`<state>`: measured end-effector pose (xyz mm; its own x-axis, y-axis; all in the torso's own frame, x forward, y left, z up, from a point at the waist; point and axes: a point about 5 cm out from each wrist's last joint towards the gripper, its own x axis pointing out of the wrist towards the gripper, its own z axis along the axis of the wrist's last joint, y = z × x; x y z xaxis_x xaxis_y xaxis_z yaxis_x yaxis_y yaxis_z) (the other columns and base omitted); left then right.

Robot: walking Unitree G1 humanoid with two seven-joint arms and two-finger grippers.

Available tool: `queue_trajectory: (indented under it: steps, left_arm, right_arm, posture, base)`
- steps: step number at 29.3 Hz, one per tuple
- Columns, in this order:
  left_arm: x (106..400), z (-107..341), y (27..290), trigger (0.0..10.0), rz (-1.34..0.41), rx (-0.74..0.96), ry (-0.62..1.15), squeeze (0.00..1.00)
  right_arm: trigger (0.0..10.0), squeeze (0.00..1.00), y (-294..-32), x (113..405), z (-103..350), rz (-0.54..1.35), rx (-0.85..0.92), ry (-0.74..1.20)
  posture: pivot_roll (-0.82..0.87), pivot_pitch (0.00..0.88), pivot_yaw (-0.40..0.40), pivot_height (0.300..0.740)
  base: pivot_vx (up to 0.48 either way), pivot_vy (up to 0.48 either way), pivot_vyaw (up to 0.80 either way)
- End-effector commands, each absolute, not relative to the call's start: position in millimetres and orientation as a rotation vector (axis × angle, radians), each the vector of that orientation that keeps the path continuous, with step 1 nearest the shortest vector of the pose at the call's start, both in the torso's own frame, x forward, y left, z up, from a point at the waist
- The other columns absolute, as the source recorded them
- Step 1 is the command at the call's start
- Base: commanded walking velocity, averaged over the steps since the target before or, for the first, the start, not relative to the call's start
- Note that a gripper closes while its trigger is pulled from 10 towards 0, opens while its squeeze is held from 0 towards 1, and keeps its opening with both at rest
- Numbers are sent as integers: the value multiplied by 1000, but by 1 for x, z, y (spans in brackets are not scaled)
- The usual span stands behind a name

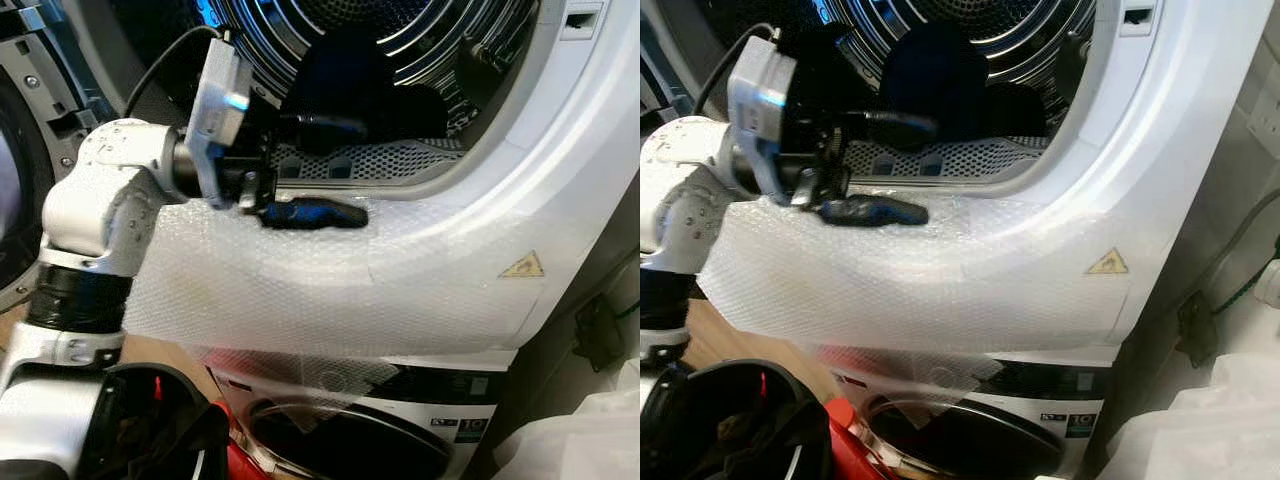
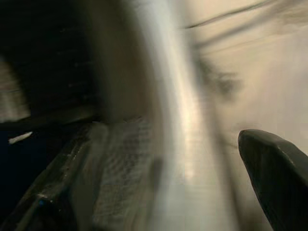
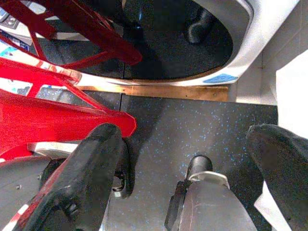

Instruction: Clothes washing

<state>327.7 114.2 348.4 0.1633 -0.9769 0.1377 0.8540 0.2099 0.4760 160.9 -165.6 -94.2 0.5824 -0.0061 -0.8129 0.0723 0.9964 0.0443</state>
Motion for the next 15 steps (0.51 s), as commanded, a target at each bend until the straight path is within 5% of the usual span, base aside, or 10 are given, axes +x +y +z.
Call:
queue_trajectory:
  steps: [1, 15]
  left_arm:
    - [349, 351, 113, 10000, -1095, 280, -490, 0]
    - [396, 352, 103, 10000, -804, 56, -426, 0]
  right_arm:
    - [10000, 0, -160, 155, -97, -31, 80, 968]
    - [10000, 0, -166, 155, -96, -49, 80, 961]
  posture:
    - [63, 0, 116, 740]
    - [27, 0, 115, 740]
  base:
    - [0, 0, 0]
    - [0, 0, 0]
